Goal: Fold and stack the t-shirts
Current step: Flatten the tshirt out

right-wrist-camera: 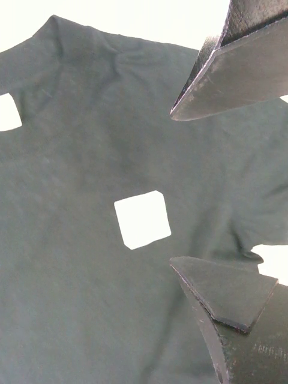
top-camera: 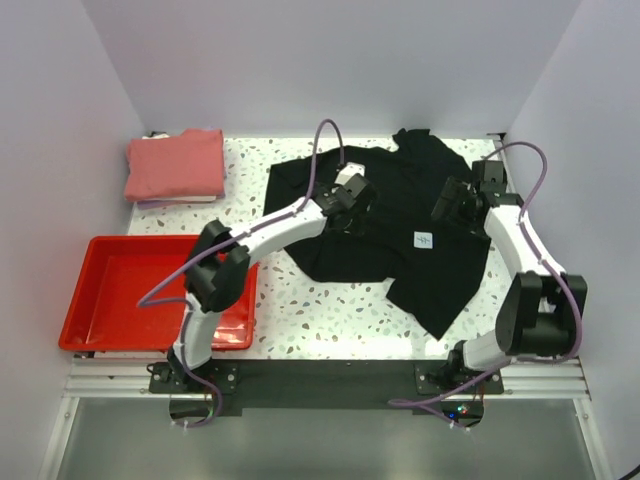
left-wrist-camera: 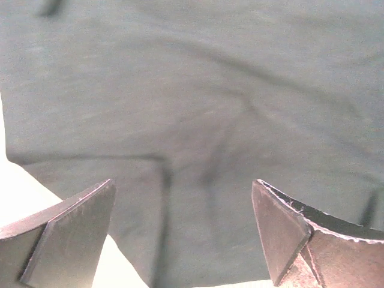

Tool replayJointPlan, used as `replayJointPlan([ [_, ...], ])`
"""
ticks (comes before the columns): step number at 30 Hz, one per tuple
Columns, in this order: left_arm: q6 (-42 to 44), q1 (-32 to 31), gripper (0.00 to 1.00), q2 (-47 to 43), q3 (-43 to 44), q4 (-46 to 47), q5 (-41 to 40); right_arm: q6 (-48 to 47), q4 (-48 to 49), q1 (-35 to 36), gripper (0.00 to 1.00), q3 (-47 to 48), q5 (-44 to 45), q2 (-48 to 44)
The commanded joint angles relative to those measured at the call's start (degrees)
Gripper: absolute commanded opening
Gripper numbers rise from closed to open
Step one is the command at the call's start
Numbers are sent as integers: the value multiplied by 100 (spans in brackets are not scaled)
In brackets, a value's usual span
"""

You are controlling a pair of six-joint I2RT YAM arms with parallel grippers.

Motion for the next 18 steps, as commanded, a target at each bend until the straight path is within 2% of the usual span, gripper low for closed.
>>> replayJointPlan([
  [1, -270, 65, 97, -567, -496, -258, -826, 67, 69, 150, 99, -544, 58, -571],
  [6, -393, 162, 87, -375, -550, -364, -783, 76, -19, 150, 99, -959, 155, -1160],
  [7, -402, 171, 82, -331, -515, -372, -757, 76, -19, 142, 99, -1020, 94, -1187],
  [11, -323, 250, 76, -146, -453, -206, -380, 76, 8, 150, 99, -1091, 5, -1257],
  [16, -375, 364, 69, -58, -523, -250, -300, 76, 51, 150, 99, -1126, -13, -1205],
  [18, -375, 373, 69, -75, -655, -144, -177, 85, 69, 150, 99, -1135, -21, -1161],
])
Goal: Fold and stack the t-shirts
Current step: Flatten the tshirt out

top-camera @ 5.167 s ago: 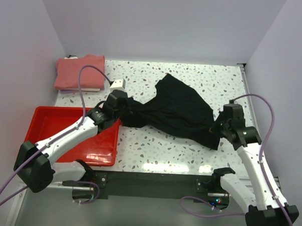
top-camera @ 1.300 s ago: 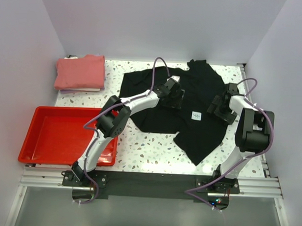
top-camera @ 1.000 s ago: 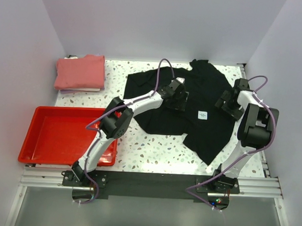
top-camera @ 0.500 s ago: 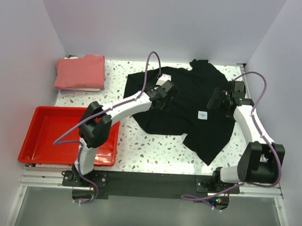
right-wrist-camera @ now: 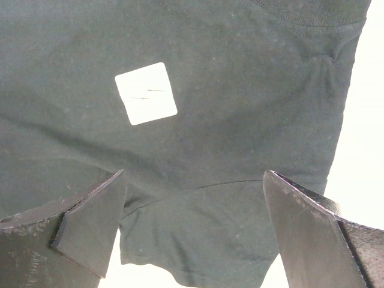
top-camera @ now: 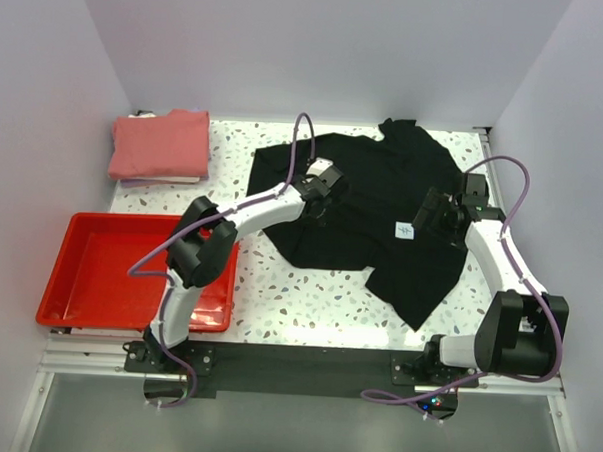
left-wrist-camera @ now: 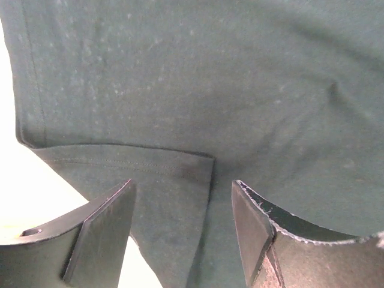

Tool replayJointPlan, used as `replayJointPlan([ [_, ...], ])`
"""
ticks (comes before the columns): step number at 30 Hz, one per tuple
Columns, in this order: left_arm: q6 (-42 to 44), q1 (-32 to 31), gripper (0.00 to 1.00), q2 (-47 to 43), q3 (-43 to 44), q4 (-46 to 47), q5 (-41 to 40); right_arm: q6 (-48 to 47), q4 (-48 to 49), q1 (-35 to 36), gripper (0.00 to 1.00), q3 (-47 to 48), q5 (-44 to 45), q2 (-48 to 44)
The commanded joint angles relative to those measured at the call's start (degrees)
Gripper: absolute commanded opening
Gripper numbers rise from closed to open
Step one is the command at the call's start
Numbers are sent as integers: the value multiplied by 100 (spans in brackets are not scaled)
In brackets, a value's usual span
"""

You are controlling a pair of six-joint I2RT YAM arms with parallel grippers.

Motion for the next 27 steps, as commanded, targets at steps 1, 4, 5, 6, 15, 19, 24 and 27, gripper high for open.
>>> replayJointPlan([
  [1, -135, 65, 69, -32, -168, 131, 193, 48, 95, -5, 99, -25, -13, -73],
  [4, -100, 65, 67, 21, -238, 237, 413, 48, 113, -5, 99, -42, -4, -63],
  [5, -91, 65, 66, 56, -256, 263, 439, 57, 122, -5, 99, -51, -4, -55],
  [6, -91, 65, 66, 73, -256, 272, 448, 57, 122, -5, 99, -51, 5, -46],
  [15, -231, 65, 47, 258, -265, 44, 132, 65, 148, 4, 99, -42, 31, 95],
  [19, -267, 74, 28, 214, -326, 26, 88, 83, 131, -5, 99, -34, 102, 182],
  [24, -311, 82, 0, 109, -423, 79, 44, 118, 139, -5, 99, -16, 190, 428],
  [27, -337, 74, 0, -58, -546, 96, -17, 136, 174, 4, 99, -7, 172, 499],
])
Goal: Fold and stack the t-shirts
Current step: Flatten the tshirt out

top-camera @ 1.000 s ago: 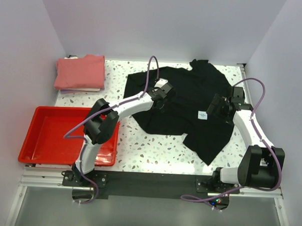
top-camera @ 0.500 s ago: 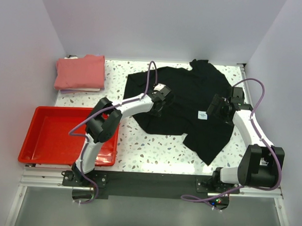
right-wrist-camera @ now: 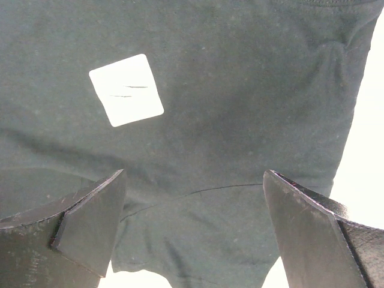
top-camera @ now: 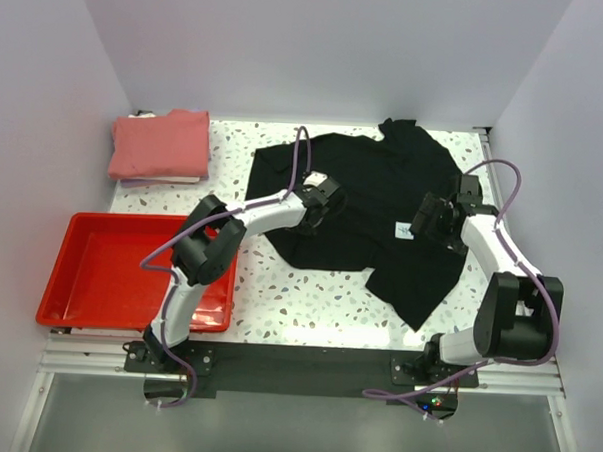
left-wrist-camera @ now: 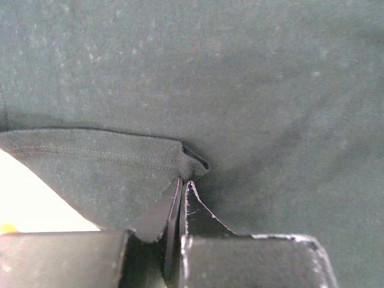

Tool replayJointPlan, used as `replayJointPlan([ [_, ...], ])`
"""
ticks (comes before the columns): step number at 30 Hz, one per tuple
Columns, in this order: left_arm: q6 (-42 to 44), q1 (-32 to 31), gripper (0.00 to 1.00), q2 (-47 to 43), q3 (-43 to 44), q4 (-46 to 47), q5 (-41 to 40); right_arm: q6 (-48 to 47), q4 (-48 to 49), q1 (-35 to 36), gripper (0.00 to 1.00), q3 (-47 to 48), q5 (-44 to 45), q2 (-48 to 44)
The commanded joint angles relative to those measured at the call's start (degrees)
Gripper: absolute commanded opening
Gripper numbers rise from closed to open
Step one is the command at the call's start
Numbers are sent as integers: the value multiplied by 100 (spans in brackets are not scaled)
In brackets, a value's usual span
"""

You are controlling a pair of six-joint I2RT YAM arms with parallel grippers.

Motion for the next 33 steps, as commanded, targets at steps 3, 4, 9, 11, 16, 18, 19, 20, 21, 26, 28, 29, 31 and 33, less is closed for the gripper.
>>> replayJointPlan([
  [3, -232, 19, 0, -653, -370, 42, -383, 90, 157, -5, 99, 26, 109, 128],
  [4, -259, 19, 0, -733, -518, 68, -418, 98, 166, -5, 99, 34, 109, 163],
  [9, -504, 37, 0, -1137, -976, 95, -568, 98, 175, -5, 99, 34, 135, 207],
  [11, -671, 45, 0, -1225, -1213, -1, -594, 107, 184, -5, 99, 34, 135, 242],
  [16, -1059, 89, 0, -1612, -1653, 60, -630, 107, 245, 4, 99, 61, 47, 488],
  [18, -1190, 124, 0, -1726, -1706, -1, -638, 116, 236, -5, 99, 78, 47, 584],
  [19, -1217, 133, 0, -1762, -1785, -54, -638, 116, 245, -14, 99, 87, 56, 611],
  [20, -1261, 159, 0, -1788, -1811, -81, -665, 116, 245, -5, 99, 87, 65, 646],
  [21, -1313, 160, 0, -1823, -1847, -116, -674, 125, 245, -5, 99, 105, 73, 664],
  [26, -1621, 204, 0, -1929, -1917, -555, -902, 116, 184, -5, 99, 166, 126, 866],
  [28, -1630, 212, 0, -2025, -1978, -634, -920, 125, 149, -5, 99, 201, 179, 945],
  [29, -1630, 212, 0, -2060, -1987, -652, -920, 125, 131, -5, 99, 210, 205, 963],
  [31, -1639, 221, 0, -2105, -2031, -713, -911, 116, 105, -5, 99, 236, 240, 1007],
  [33, -1639, 221, 0, -2105, -2049, -757, -885, 125, 96, -5, 99, 254, 267, 1024],
])
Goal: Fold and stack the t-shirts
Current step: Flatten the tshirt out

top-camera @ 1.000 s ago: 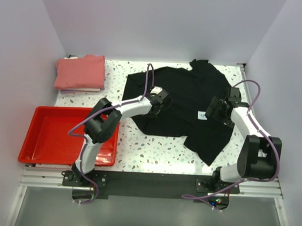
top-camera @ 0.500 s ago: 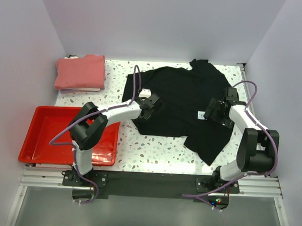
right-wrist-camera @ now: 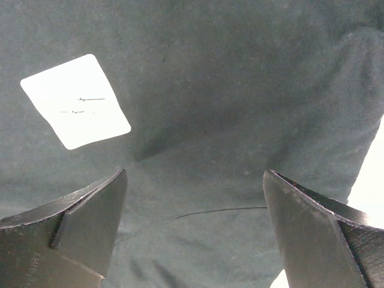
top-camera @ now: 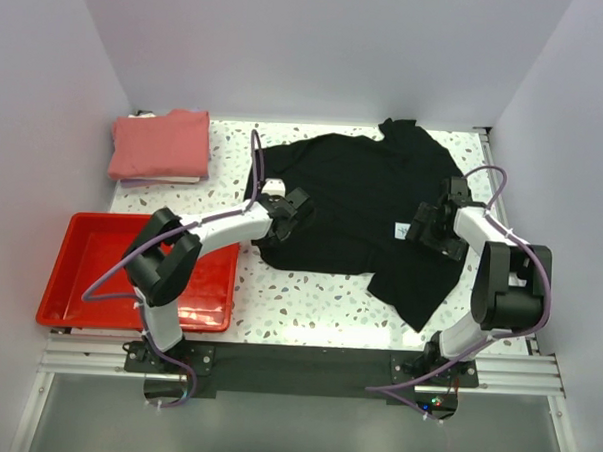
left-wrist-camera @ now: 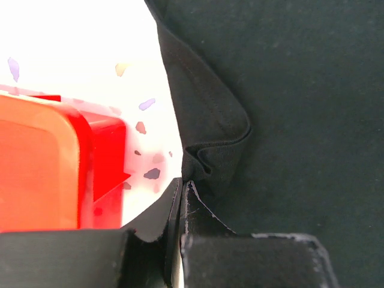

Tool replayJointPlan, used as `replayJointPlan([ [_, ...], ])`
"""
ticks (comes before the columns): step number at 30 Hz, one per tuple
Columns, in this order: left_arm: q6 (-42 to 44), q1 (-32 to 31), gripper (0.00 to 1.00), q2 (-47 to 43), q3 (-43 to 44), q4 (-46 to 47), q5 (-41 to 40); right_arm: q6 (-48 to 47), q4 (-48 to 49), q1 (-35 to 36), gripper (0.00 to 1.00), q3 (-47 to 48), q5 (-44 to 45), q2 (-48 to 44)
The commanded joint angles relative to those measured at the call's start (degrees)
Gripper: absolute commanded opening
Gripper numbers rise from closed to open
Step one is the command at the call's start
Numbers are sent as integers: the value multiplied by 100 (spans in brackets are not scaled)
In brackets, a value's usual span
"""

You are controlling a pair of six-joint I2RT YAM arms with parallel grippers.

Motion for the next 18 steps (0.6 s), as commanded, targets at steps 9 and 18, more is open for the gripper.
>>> replayJointPlan([
  [9, -330, 29, 0, -488, -260, -218, -147, 184, -84, -49, 99, 447, 698, 555],
  [18, -339, 38, 0, -638, -339, -253, -86, 255, -172, -514, 99, 457, 689, 863],
])
